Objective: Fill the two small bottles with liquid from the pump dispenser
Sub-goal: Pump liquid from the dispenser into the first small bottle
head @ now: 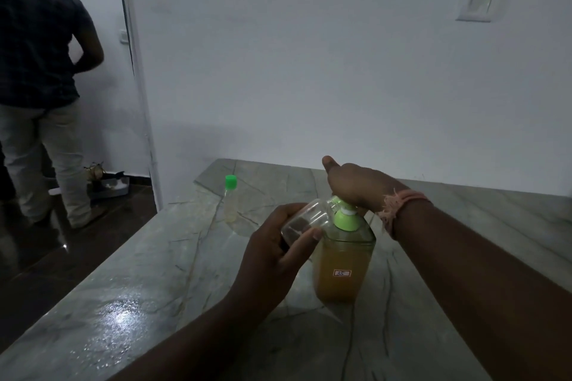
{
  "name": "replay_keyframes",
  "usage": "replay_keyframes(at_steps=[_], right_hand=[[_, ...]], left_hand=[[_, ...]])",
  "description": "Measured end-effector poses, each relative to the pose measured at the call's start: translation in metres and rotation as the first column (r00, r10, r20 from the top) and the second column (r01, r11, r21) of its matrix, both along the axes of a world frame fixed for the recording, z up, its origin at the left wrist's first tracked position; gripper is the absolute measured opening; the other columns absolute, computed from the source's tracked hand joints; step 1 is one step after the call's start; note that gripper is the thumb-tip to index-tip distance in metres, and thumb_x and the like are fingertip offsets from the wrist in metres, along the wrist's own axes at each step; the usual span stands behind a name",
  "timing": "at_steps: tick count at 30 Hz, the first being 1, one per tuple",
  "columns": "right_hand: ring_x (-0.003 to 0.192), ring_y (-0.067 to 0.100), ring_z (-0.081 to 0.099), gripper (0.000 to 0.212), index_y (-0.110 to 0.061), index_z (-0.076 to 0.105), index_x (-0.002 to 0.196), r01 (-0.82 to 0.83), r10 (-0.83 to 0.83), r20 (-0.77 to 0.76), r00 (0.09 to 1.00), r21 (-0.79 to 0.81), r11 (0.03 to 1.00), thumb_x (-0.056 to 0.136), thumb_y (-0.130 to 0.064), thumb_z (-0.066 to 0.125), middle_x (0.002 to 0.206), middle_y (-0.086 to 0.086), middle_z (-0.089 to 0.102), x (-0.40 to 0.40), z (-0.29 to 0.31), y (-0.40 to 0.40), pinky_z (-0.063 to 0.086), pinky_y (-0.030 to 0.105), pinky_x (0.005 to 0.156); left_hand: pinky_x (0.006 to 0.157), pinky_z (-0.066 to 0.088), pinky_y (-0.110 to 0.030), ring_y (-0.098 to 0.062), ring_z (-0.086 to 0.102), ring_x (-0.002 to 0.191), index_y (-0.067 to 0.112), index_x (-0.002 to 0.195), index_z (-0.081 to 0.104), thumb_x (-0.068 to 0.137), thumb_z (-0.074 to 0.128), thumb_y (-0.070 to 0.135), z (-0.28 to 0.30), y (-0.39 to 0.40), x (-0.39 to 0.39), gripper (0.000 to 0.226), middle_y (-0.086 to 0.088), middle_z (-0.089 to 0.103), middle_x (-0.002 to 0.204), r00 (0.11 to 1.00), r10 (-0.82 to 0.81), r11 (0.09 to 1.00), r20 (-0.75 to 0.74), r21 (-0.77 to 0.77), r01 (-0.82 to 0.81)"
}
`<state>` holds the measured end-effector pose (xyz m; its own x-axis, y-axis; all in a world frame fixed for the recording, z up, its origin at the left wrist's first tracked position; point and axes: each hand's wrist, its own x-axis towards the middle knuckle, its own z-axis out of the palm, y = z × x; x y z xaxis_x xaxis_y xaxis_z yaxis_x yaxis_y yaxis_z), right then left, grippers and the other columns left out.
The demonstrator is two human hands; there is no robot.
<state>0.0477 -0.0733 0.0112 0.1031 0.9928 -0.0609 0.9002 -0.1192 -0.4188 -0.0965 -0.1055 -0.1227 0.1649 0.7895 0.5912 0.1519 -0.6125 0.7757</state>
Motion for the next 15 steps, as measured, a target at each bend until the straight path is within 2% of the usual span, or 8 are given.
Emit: replay_keyframes(at_steps=[4,7,8,9,10,11,13,15], right_hand=[[0.129,0.036,0.048,0.050,-0.007,0.016,0.157,0.031,-0.031,0.002,1.000,-0.013,0.999,0.108,-0.007,0.021,0.148,0.025,0.042,-0.003,-0.007,0.001,0.040,0.036,0.102],[0.128,0.036,0.050,0.044,0.001,0.031,0.150,-0.016,0.020,0.090,0.996,-0.050,0.999,0.108,-0.009,0.022,0.143,0.027,0.047,-0.004,-0.001,0.002,0.039,0.036,0.103],[0.126,0.035,0.052,0.043,-0.001,0.040,0.146,-0.040,0.045,0.119,0.992,-0.043,0.998,0.108,-0.012,0.022,0.139,0.026,0.051,-0.003,0.000,0.003,0.039,0.035,0.104],[0.120,0.034,0.055,0.043,-0.011,0.049,0.140,-0.058,0.061,0.125,0.990,-0.029,0.998,0.109,-0.016,0.020,0.132,0.026,0.055,-0.003,0.001,0.003,0.038,0.035,0.105],[0.111,0.032,0.058,0.043,-0.023,0.053,0.135,-0.075,0.075,0.126,0.989,-0.005,0.997,0.109,-0.018,0.018,0.122,0.026,0.059,-0.002,0.000,0.004,0.039,0.036,0.108],[0.106,0.031,0.058,0.044,-0.028,0.053,0.133,-0.088,0.086,0.127,0.988,0.009,0.996,0.109,-0.018,0.017,0.116,0.026,0.060,-0.001,-0.001,0.006,0.039,0.037,0.108],[0.120,0.033,0.054,0.047,-0.019,0.037,0.151,-0.086,0.083,0.117,0.990,0.017,0.996,0.108,-0.015,0.018,0.136,0.025,0.054,0.001,-0.007,0.008,0.039,0.037,0.107],[0.132,0.035,0.047,0.049,-0.019,0.027,0.156,-0.075,0.074,0.100,0.992,0.004,0.997,0.109,-0.019,0.017,0.151,0.019,0.043,0.004,-0.013,0.011,0.037,0.039,0.110]], left_hand=[[0.054,0.048,-0.014,-0.001,0.064,0.068,0.034,0.117,0.056,0.091,0.063,0.040,-0.003,0.003,-0.001,0.027,0.024,0.066,0.087,1.000,0.006,1.000,0.018,0.005,-0.006],[0.053,0.049,-0.016,-0.002,0.064,0.065,0.032,0.116,0.054,0.089,0.065,0.043,-0.003,0.003,0.000,0.032,0.021,0.067,0.087,0.999,0.002,1.000,0.048,0.001,-0.002],[0.052,0.049,-0.017,-0.003,0.063,0.063,0.032,0.115,0.053,0.088,0.066,0.045,-0.003,0.003,-0.001,0.033,0.019,0.067,0.087,0.998,0.001,1.000,0.056,0.010,-0.001],[0.051,0.049,-0.018,-0.005,0.062,0.061,0.031,0.115,0.052,0.089,0.066,0.050,-0.003,0.004,-0.001,0.035,0.015,0.067,0.088,0.998,-0.007,1.000,0.059,0.023,0.006],[0.051,0.050,-0.019,-0.007,0.061,0.060,0.030,0.116,0.051,0.089,0.064,0.056,-0.003,0.004,-0.002,0.039,0.011,0.067,0.088,0.998,-0.025,0.999,0.062,0.032,0.023],[0.052,0.050,-0.021,-0.008,0.061,0.060,0.028,0.118,0.051,0.088,0.061,0.061,-0.004,0.005,-0.002,0.045,0.007,0.066,0.086,0.996,-0.049,0.999,0.072,0.027,0.047],[0.056,0.049,-0.023,-0.008,0.060,0.065,0.027,0.123,0.050,0.090,0.056,0.061,-0.007,0.004,-0.002,0.048,0.007,0.064,0.085,0.989,-0.099,0.995,0.110,-0.015,0.101],[0.060,0.049,-0.023,-0.007,0.060,0.069,0.028,0.125,0.050,0.091,0.055,0.055,-0.008,0.003,0.000,0.044,0.009,0.064,0.087,0.983,-0.133,0.989,0.130,-0.045,0.139]])
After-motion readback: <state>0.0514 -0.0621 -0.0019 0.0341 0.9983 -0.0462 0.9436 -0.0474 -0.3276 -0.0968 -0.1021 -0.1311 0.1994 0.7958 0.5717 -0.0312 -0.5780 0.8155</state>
